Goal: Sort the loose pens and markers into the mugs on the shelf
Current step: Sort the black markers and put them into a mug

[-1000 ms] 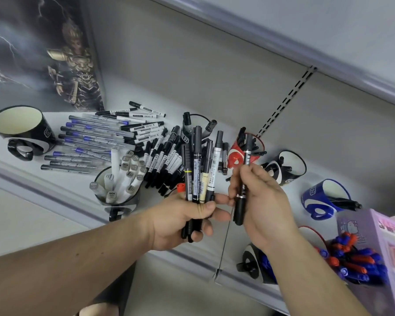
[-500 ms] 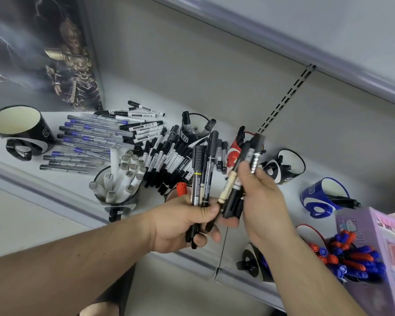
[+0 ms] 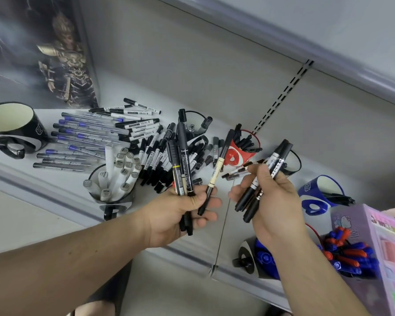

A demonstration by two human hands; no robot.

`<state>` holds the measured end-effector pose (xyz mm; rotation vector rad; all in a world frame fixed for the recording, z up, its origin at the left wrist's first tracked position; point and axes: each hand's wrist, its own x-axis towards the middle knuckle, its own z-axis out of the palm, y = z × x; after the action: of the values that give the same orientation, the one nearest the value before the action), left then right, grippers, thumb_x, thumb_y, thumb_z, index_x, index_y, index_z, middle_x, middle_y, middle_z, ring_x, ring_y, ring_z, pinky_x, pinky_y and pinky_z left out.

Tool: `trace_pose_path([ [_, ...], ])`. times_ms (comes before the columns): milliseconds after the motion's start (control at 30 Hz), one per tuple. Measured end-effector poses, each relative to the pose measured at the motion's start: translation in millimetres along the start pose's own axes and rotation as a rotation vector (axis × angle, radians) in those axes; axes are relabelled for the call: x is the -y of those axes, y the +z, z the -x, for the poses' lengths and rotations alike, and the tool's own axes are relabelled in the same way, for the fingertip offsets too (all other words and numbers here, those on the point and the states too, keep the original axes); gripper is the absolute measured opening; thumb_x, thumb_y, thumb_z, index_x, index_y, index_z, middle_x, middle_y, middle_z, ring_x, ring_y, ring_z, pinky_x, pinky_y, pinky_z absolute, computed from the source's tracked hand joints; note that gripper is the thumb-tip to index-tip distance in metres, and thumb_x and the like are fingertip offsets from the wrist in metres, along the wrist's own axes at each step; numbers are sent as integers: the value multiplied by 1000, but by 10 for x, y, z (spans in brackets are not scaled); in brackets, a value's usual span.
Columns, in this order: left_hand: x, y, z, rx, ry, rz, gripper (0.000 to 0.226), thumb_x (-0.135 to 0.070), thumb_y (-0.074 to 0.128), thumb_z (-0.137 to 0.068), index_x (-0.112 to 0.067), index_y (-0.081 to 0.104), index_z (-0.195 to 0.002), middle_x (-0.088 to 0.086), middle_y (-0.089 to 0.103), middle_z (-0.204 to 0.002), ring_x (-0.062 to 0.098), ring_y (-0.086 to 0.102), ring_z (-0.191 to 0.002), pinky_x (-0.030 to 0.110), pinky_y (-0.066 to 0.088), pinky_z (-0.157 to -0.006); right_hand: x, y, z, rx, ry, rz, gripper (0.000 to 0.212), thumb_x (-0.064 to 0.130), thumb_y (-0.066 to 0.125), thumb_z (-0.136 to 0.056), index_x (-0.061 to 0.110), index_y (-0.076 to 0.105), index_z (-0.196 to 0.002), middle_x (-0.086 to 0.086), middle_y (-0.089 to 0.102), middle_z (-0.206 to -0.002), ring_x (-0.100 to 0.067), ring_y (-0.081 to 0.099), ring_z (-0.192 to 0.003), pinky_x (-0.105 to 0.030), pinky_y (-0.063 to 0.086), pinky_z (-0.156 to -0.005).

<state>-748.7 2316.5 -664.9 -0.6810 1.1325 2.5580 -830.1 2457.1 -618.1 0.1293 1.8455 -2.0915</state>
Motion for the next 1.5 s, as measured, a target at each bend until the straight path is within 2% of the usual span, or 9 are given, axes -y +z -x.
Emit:
trace_pose_path([
  [100, 6, 44, 0, -25, 4, 28, 20, -5, 58, -88, -11, 67, -106, 8, 75, -88, 16, 70, -65, 20, 54, -54, -67, 7, 44, 59, 33, 48, 20, 18, 45, -103, 6, 62, -100, -2, 50, -61, -18, 47, -50, -36, 41, -57],
  [300, 2, 81, -1, -4, 30, 34, 20, -7, 65, -66, -21, 79, -66, 5, 74, -79, 13, 66, -59, 18, 52, -52, -87, 44, 79, 130, 117, -56, 17, 19, 51, -100, 9, 66, -100, -2, 49, -65, -15, 38, -49, -29, 34, -49],
  [433, 17, 93, -11, 3, 33, 4, 22, -6, 65, -66, -24, 79, -65, 3, 73, -77, 11, 65, -58, 17, 51, -52, -74, 58, 74, 130, 116, -40, 21, 26, 59, -93, 12, 54, -77, -1, 48, -56, -14, 39, -44, -29, 33, -50],
  [567, 23, 89, -27, 4, 37, -48, 21, -7, 67, -66, -16, 79, -82, 5, 74, -82, 14, 68, -62, 18, 51, -54, -90, 60, 52, 143, 54, 83, 41, 34, 69, -73, -1, 61, -93, -3, 45, -56, -12, 39, -43, -27, 34, -48],
  [633, 19, 82, -22, -6, 32, -65, 24, -9, 67, -67, -16, 76, -89, 6, 75, -87, 16, 70, -67, 19, 52, -54, -111, 44, 19, 110, 78, 134, 40, 28, 69, -83, -5, 61, -104, -3, 44, -55, -12, 38, -44, -28, 32, -49],
  [733, 1, 88, -1, 4, 13, -63, 25, -14, 63, -72, -16, 76, -93, 9, 76, -94, 19, 73, -73, 19, 52, -53, -100, -2, -12, 114, 142, 46, 17, 20, 59, -96, 6, 68, -97, 2, 43, -54, -12, 38, -45, -27, 33, -48],
  [933, -29, 92, 21, 12, 0, -62, 27, -15, 58, -79, -11, 70, -103, 10, 75, -95, 23, 73, -74, 17, 45, -45, -67, -78, 3, 198, 204, -111, 21, 19, 54, -96, 7, 71, -95, -1, 45, -64, -12, 38, -48, -23, 33, -44],
  [1233, -25, 90, 45, 116, -33, -212, 18, -20, 62, -73, -24, 79, -70, 7, 70, -71, 17, 62, -54, 19, 39, -44, -101, -159, 45, 355, 135, -20, 22, 24, 57, -85, 14, 75, -93, -4, 46, -59, -14, 41, -50, -27, 33, -49],
  [1500, 13, 41, -17, 120, 68, -137, 18, -11, 63, -70, -20, 78, -67, 7, 65, -68, 15, 50, -53, 21, 36, -46, -4, -288, -10, 391, 198, -360, 40, 41, 45, -92, 10, 67, -102, -1, 48, -69, -12, 37, -49, -23, 31, -46],
])
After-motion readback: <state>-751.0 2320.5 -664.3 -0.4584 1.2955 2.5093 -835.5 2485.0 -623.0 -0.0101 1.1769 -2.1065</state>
